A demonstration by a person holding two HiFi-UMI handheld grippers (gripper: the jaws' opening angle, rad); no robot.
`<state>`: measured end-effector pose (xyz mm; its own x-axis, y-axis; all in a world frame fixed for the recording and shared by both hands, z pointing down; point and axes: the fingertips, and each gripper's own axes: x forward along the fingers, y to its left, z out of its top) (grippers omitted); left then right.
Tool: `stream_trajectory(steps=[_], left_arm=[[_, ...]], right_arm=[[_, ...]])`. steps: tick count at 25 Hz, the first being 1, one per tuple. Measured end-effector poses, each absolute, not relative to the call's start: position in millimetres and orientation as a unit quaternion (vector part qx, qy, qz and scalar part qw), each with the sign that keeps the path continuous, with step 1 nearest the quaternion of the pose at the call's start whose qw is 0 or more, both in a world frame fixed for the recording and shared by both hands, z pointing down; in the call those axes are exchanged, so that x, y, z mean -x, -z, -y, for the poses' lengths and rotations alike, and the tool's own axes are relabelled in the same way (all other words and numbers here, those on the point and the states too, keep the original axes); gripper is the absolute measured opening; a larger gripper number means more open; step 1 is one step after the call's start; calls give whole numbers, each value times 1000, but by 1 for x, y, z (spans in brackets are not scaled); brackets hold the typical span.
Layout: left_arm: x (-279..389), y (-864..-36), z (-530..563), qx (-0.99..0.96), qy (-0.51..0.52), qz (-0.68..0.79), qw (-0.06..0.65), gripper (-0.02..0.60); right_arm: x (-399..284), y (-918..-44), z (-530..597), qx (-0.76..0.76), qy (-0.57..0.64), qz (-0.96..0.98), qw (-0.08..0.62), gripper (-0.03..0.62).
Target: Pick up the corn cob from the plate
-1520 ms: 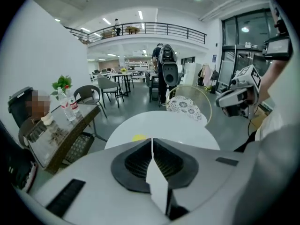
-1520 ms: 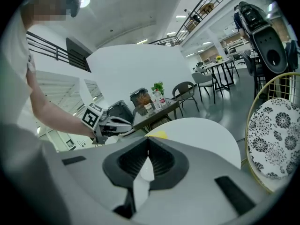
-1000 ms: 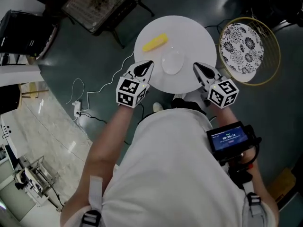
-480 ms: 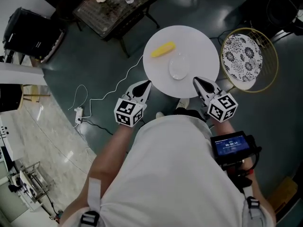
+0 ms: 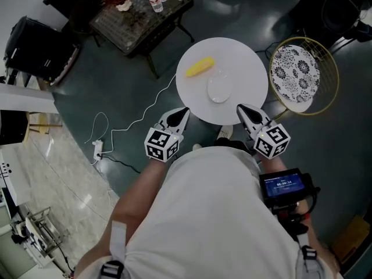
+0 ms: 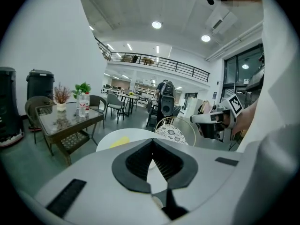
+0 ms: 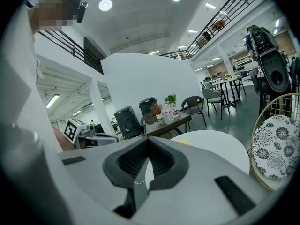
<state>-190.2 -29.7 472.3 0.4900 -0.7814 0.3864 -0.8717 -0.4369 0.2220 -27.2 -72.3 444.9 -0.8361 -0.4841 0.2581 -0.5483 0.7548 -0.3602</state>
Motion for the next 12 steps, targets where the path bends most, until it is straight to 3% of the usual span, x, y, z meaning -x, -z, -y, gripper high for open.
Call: stream_trajectory(steps=[12], left_arm=[[164, -476, 72, -849, -121, 473, 202, 8]], right_arm=[[17, -450, 105, -281, -224, 930, 73, 6]])
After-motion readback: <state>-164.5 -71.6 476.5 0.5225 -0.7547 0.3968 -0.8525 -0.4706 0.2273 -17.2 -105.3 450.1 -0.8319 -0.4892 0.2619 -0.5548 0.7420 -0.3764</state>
